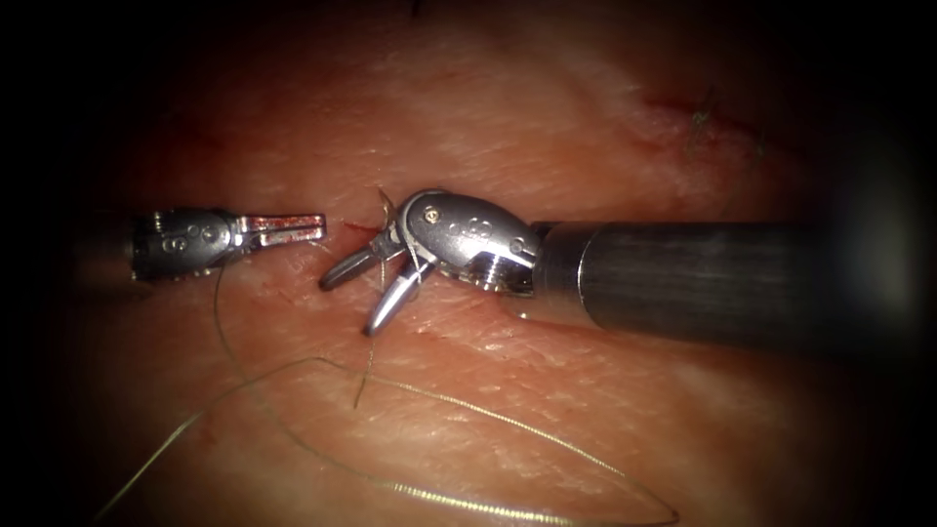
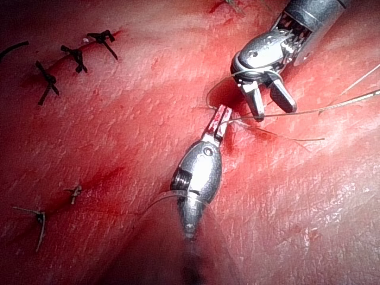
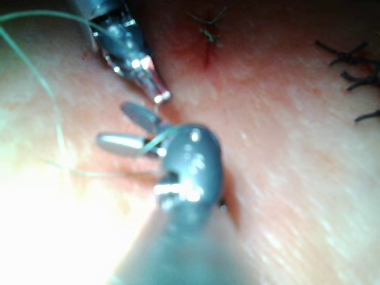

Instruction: Wound Closure

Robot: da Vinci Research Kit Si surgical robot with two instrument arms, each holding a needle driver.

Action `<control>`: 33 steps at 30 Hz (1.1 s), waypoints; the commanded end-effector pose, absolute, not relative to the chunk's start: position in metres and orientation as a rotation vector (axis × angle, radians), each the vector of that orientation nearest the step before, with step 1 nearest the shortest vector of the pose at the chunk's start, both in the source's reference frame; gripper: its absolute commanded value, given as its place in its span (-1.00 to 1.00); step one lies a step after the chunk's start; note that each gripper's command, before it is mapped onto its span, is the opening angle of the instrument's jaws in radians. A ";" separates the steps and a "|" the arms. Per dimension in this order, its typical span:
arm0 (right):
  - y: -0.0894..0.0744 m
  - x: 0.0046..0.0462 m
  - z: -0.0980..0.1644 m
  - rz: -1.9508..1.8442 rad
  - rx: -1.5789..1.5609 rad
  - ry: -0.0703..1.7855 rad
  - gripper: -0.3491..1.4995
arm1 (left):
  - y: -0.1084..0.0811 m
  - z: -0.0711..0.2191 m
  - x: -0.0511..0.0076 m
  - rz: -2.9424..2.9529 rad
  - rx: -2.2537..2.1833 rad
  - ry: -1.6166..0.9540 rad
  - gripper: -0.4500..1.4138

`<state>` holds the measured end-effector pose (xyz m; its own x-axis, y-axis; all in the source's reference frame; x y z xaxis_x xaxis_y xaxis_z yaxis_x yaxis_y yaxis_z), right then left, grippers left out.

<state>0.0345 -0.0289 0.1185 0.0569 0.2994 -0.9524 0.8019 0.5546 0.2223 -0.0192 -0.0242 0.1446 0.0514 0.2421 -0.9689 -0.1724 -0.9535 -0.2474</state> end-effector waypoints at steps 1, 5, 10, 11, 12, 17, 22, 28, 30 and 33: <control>-0.030 0.0347 0.119 -0.523 0.993 1.515 -0.16 | -0.025 0.145 -0.0197 1.975 -2.038 -0.073 -1.00; -0.032 0.0342 0.120 -0.576 1.013 1.503 -0.16 | -0.025 0.145 -0.0197 1.972 -2.035 -0.080 -1.00; -0.033 0.0342 0.120 -0.593 1.021 1.472 -0.16 | -0.025 0.145 -0.0198 1.972 -2.035 -0.079 -1.00; -0.033 0.0343 0.120 -0.600 1.020 1.465 -0.16 | -0.025 0.145 -0.0198 1.972 -2.035 -0.079 -1.00; -0.033 0.0344 0.121 -0.601 1.023 1.458 -0.16 | -0.025 0.145 -0.0198 1.972 -2.035 -0.079 -1.00; -0.034 0.0352 0.121 -0.593 1.026 1.443 -0.16 | -0.025 0.145 -0.0198 1.972 -2.035 -0.079 -1.00; -0.035 0.0358 0.122 -0.594 1.022 1.388 -0.15 | -0.025 0.145 -0.0198 1.972 -2.038 -0.081 -1.00; -0.036 0.0358 0.123 -0.605 1.060 1.301 -0.11 | -0.025 0.145 -0.0198 1.968 -2.040 -0.081 -1.00; -0.037 0.0356 0.123 -0.626 1.085 1.269 -0.09 | -0.025 0.145 -0.0197 1.968 -2.040 -0.082 -1.00; -0.037 0.0355 0.123 -0.643 1.114 1.247 -0.11 | -0.025 0.145 -0.0196 1.967 -2.040 -0.083 -1.00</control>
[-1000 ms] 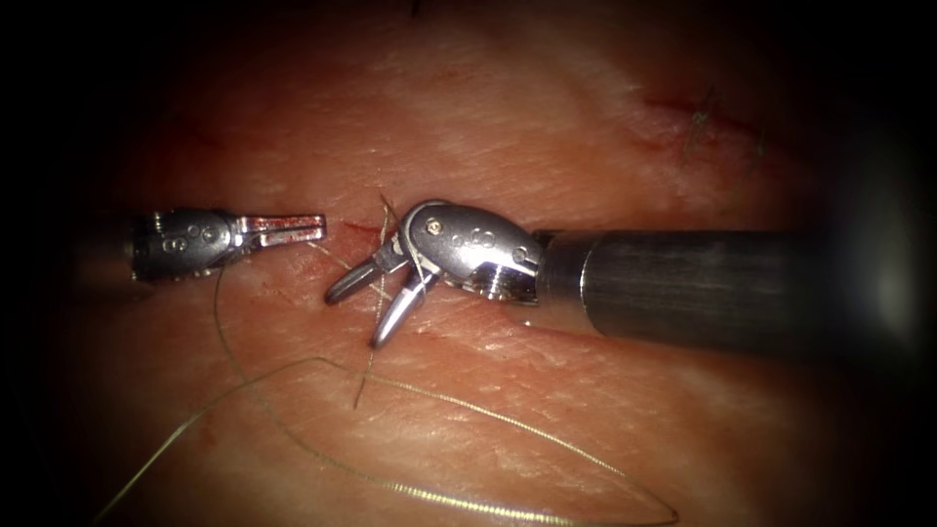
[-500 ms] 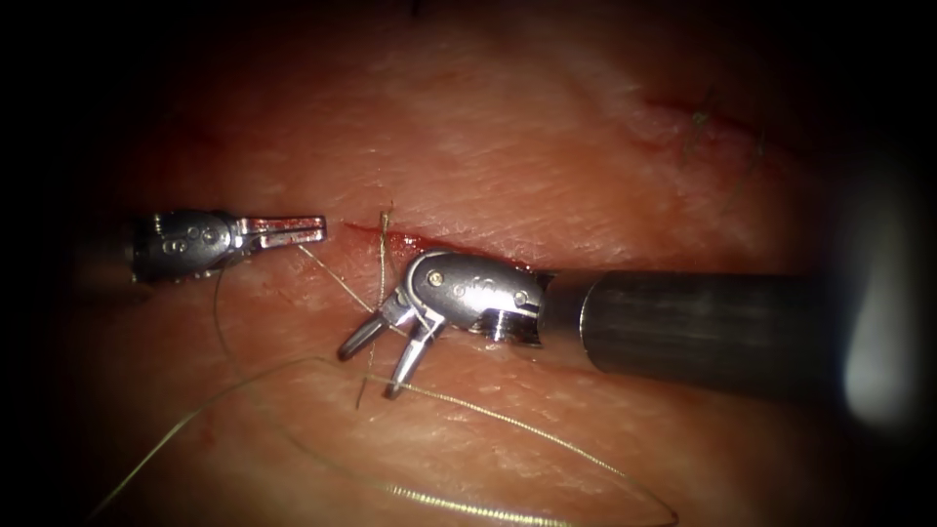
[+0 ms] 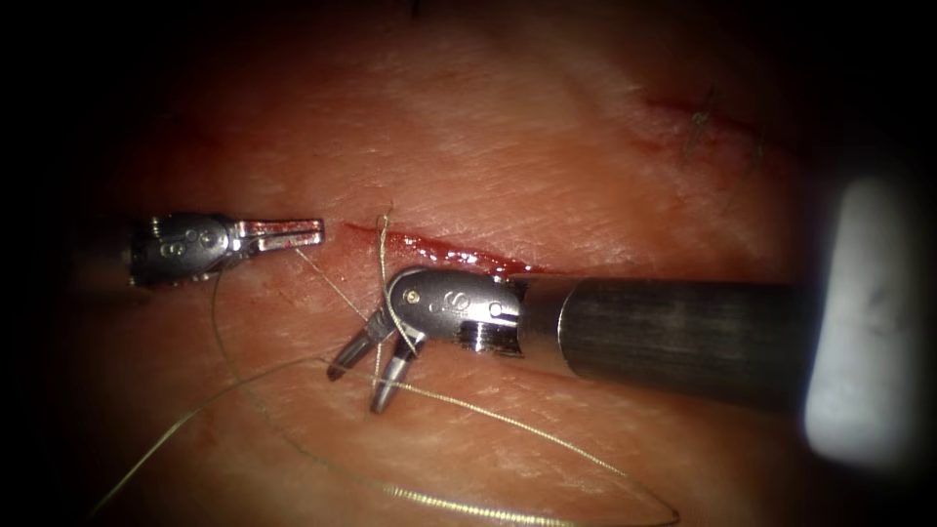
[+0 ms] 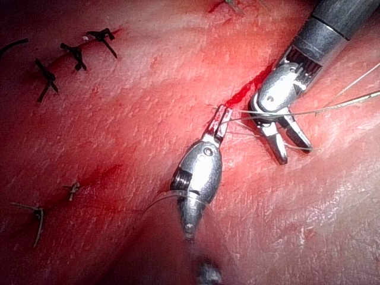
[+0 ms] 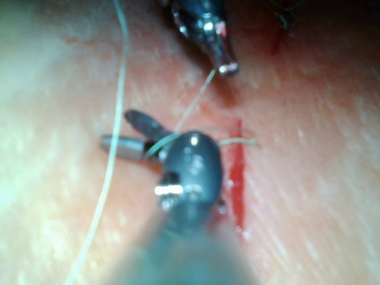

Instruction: Wound Closure

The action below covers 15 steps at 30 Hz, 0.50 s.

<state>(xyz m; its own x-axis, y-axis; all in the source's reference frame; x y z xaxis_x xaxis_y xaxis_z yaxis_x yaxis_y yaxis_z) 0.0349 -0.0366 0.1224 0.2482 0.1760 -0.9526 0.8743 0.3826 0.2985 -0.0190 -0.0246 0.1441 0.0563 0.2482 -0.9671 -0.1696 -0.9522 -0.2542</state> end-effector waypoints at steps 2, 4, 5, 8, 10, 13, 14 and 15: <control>-0.037 0.0355 0.123 -0.646 1.111 1.247 -0.13 | -0.025 0.145 -0.0196 1.967 -2.040 -0.084 -1.00; -0.037 0.0358 0.123 -0.652 1.112 1.248 -0.31 | -0.025 0.144 -0.0196 1.967 -2.040 -0.084 -1.00; -0.037 0.0359 0.123 -0.646 1.118 1.238 -0.58 | -0.025 0.144 -0.0196 1.967 -2.040 -0.083 -1.00; -0.037 0.0363 0.123 -0.663 1.119 1.190 -1.00 | -0.025 0.144 -0.0197 1.966 -2.042 -0.087 -1.00; -0.036 0.0367 0.123 -0.657 1.105 1.180 -1.00 | -0.025 0.144 -0.0197 1.966 -2.041 -0.088 -1.00; -0.035 0.0371 0.123 -0.615 1.069 1.194 -1.00 | -0.025 0.144 -0.0197 1.966 -2.042 -0.088 -1.00; -0.035 0.0372 0.123 -0.601 1.059 1.198 -1.00 | -0.025 0.144 -0.0197 1.966 -2.042 -0.088 -1.00; -0.034 0.0373 0.123 -0.588 1.048 1.200 -1.00 | -0.025 0.144 -0.0197 1.966 -2.042 -0.088 -1.00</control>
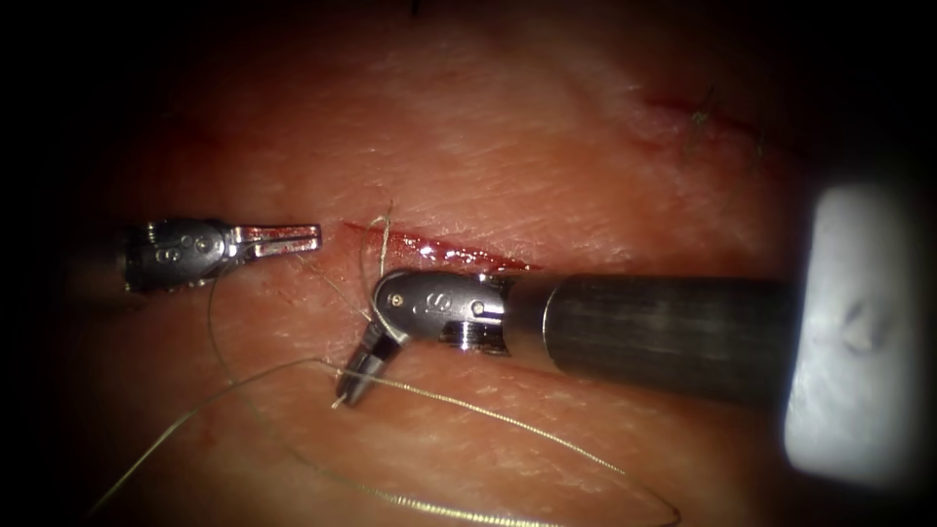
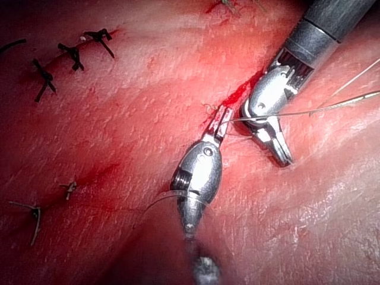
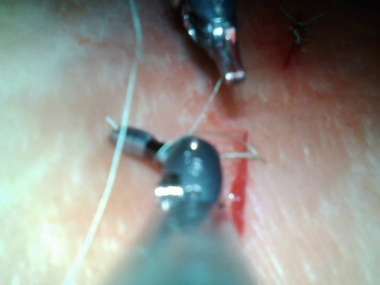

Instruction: Wound Closure

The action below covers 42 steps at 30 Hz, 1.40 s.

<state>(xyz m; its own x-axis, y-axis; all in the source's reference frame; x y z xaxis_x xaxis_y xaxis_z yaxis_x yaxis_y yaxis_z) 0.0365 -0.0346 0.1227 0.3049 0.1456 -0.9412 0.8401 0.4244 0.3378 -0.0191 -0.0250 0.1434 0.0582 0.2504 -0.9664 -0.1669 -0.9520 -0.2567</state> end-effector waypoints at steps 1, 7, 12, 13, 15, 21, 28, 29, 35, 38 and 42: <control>-0.034 0.0373 0.123 -0.578 1.043 1.203 -1.00 | -0.026 0.144 -0.0197 1.966 -2.042 -0.088 -1.00; -0.030 0.0368 0.122 -0.491 0.992 1.221 -1.00 | -0.027 0.143 -0.0196 1.964 -2.041 -0.095 -1.00; -0.027 0.0359 0.121 -0.433 0.931 1.251 -1.00 | -0.028 0.143 -0.0197 1.964 -2.044 -0.108 -1.00; -0.027 0.0358 0.121 -0.426 0.920 1.252 -1.00 | -0.028 0.142 -0.0197 1.964 -2.044 -0.108 -1.00; -0.026 0.0355 0.121 -0.406 0.904 1.263 -1.00 | -0.029 0.142 -0.0196 1.964 -2.046 -0.109 -1.00; -0.024 0.0350 0.122 -0.367 0.875 1.274 -1.00 | -0.032 0.140 -0.0198 1.956 -2.045 -0.130 -1.00; -0.022 0.0342 0.124 -0.316 0.836 1.273 -1.00 | -0.038 0.137 -0.0206 1.946 -2.053 -0.166 -1.00; -0.022 0.0340 0.124 -0.308 0.833 1.271 -1.00 | -0.039 0.136 -0.0207 1.944 -2.055 -0.174 -1.00; -0.020 0.0326 0.125 -0.276 0.811 1.264 -1.00 | -0.042 0.134 -0.0208 1.940 -2.056 -0.190 -1.00; -0.020 0.0319 0.125 -0.280 0.820 1.262 -1.00 | -0.043 0.133 -0.0205 1.938 -2.057 -0.198 -1.00; -0.019 0.0311 0.125 -0.305 0.829 1.239 -1.00 | -0.043 0.133 -0.0196 1.938 -2.062 -0.205 -1.00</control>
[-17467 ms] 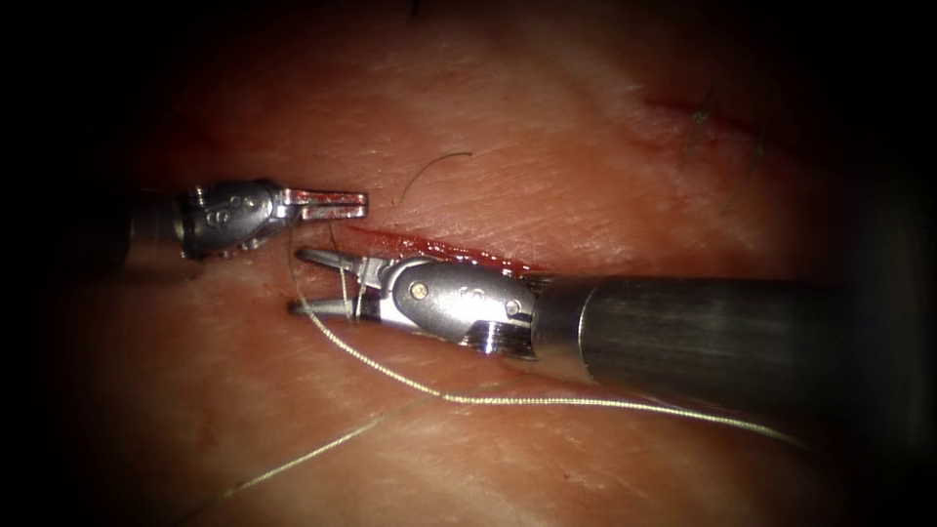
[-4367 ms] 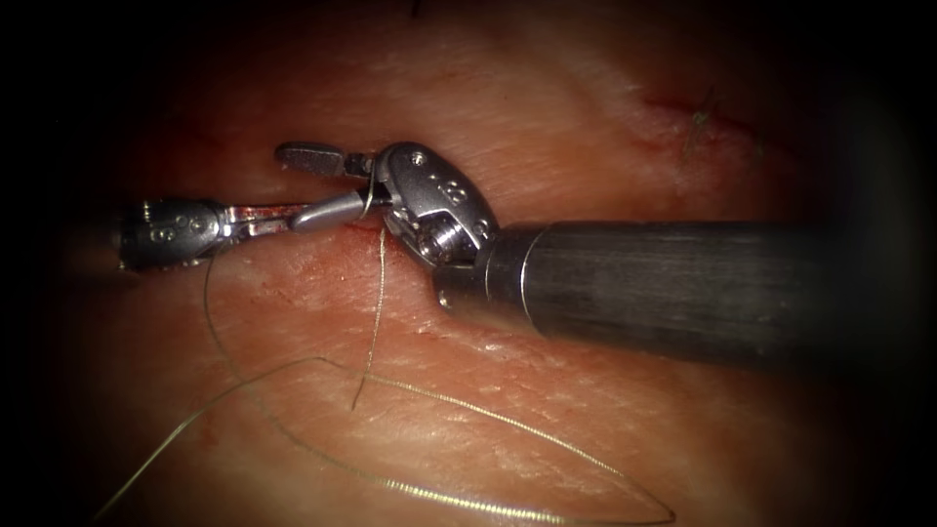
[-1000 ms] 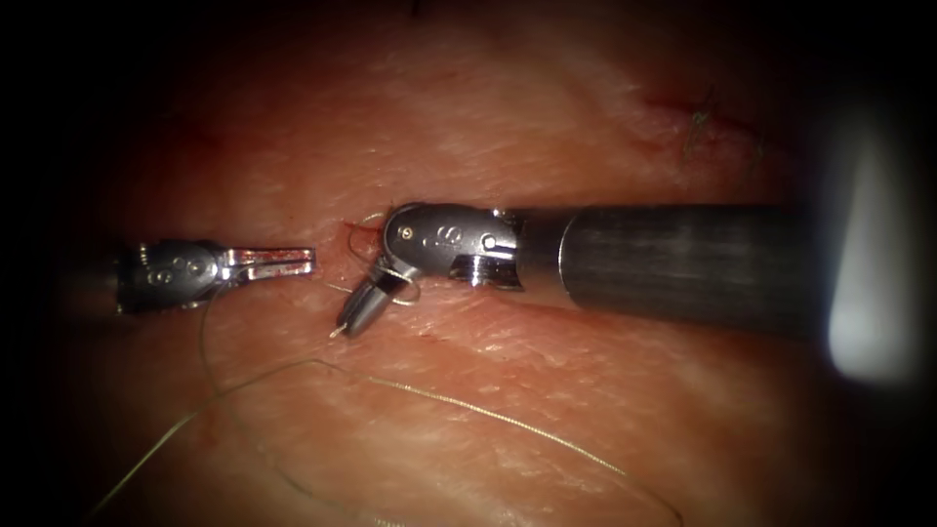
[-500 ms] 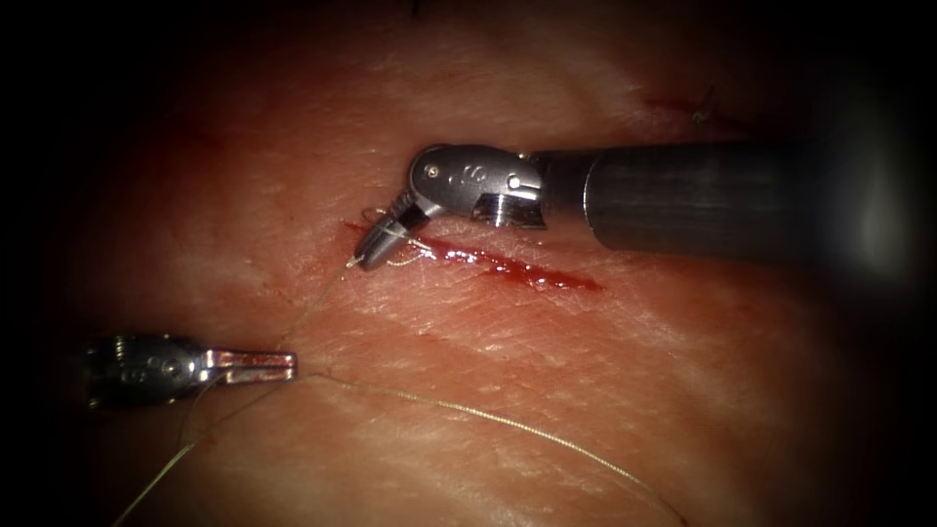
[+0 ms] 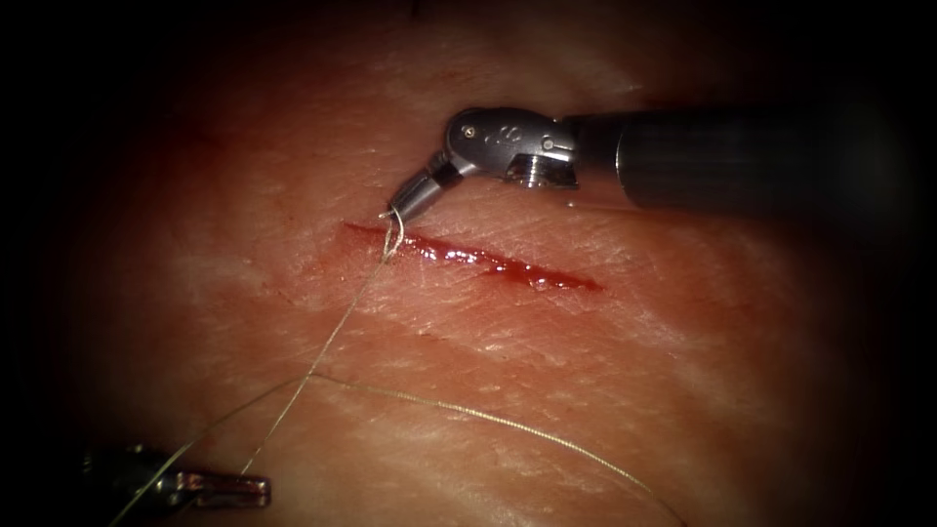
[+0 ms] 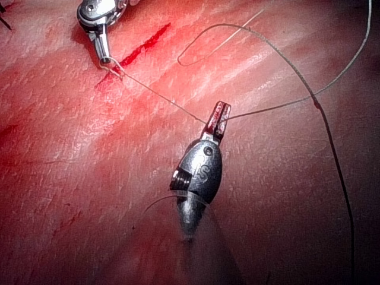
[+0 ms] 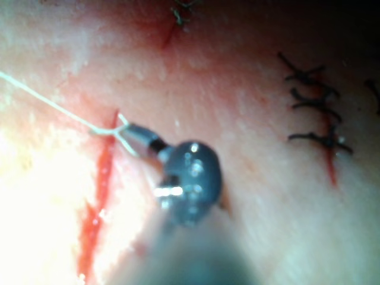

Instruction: Wound Closure

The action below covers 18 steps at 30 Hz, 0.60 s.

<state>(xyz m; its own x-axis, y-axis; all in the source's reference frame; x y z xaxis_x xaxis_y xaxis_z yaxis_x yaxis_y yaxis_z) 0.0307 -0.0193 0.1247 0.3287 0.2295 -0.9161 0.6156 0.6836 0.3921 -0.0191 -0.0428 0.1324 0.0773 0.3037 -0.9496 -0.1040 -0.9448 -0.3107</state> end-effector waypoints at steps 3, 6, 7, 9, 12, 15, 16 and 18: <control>-0.019 0.0306 0.125 -0.318 0.832 1.223 -1.00 | -0.044 0.133 -0.0188 1.938 -2.054 -0.198 -1.00; -0.018 0.0304 0.125 -0.317 0.828 1.226 -1.00 | -0.044 0.133 -0.0182 1.937 -2.046 -0.197 -1.00; -0.018 0.0303 0.125 -0.310 0.822 1.226 -1.00 | -0.044 0.133 -0.0180 1.939 -2.045 -0.193 -1.00; -0.017 0.0302 0.126 -0.306 0.813 1.228 -1.00 | -0.045 0.133 -0.0178 1.934 -2.040 -0.201 -1.00; -0.017 0.0300 0.126 -0.288 0.791 1.228 -1.00 | -0.045 0.134 -0.0177 1.932 -2.034 -0.202 -1.00; -0.016 0.0299 0.126 -0.273 0.773 1.233 -1.00 | -0.047 0.134 -0.0178 1.928 -2.029 -0.211 -1.00; -0.016 0.0299 0.126 -0.267 0.770 1.235 -1.00 | -0.047 0.134 -0.0178 1.926 -2.027 -0.214 -1.00; -0.016 0.0299 0.126 -0.261 0.761 1.242 -1.00 | -0.047 0.134 -0.0177 1.922 -2.019 -0.218 -1.00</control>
<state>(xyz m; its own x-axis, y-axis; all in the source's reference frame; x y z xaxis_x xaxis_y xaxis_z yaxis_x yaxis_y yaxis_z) 0.0291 -0.0159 0.1253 0.3336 0.2181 -0.9171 0.5658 0.7319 0.3799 -0.0170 -0.0470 0.1335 0.0696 0.3373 -0.9388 -0.1240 -0.9309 -0.3437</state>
